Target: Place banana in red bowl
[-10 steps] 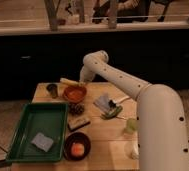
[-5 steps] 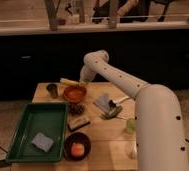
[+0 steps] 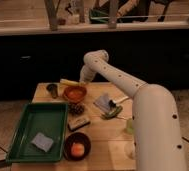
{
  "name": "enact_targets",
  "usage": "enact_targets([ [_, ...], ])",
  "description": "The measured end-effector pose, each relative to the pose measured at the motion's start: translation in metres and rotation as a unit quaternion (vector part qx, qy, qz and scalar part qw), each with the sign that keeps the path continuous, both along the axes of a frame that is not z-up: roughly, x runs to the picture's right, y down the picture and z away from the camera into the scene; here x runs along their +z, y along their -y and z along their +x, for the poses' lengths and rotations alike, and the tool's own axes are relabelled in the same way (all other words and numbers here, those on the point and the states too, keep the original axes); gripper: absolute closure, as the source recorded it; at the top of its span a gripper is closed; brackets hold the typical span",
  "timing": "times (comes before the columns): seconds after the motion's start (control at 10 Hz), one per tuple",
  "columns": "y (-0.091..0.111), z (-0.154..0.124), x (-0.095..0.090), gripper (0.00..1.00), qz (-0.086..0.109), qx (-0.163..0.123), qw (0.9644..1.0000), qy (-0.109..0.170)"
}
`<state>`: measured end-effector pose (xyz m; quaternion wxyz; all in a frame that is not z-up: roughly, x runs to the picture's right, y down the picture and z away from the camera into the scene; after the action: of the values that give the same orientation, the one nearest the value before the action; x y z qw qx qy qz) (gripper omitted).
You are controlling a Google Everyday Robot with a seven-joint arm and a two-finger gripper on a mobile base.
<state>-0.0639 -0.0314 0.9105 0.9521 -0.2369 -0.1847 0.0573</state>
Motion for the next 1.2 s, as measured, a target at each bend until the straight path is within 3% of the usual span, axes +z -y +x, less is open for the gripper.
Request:
enact_targets([
  [1.2, 0.002, 0.008, 0.011, 1.00, 0.000, 0.016, 0.9997, 0.020],
])
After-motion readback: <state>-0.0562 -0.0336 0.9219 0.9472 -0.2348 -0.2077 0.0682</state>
